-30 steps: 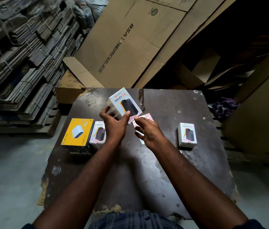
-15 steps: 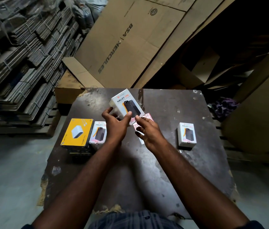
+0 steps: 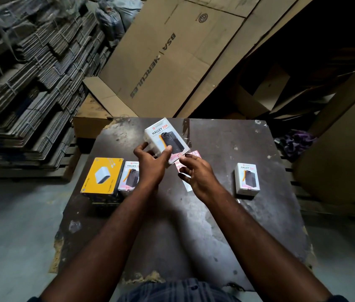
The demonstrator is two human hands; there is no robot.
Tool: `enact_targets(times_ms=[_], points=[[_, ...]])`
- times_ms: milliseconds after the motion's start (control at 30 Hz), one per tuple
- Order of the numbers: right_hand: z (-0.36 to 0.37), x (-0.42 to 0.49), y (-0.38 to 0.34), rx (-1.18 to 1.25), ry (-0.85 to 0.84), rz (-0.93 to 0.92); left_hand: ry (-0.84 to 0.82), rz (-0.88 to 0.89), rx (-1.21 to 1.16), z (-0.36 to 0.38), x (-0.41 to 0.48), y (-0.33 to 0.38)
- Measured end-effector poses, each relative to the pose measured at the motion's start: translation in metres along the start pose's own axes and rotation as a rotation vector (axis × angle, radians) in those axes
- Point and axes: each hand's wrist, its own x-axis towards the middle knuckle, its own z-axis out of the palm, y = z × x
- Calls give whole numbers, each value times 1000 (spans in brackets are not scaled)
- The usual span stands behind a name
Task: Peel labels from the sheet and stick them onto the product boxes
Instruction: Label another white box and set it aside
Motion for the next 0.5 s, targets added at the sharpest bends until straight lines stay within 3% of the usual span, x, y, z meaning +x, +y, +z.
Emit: enact_targets(times_ms=[300,400,500], points=[[-16,1,-6,-246,69,-89,-24,-144,-127,-11,13,-5],[-22,8,-2,-488,119,-377,-53,-178,-122,-14,14,-5],[-25,10,-7,-842,37,-663,-104,-197,-106,-14,11,-2]])
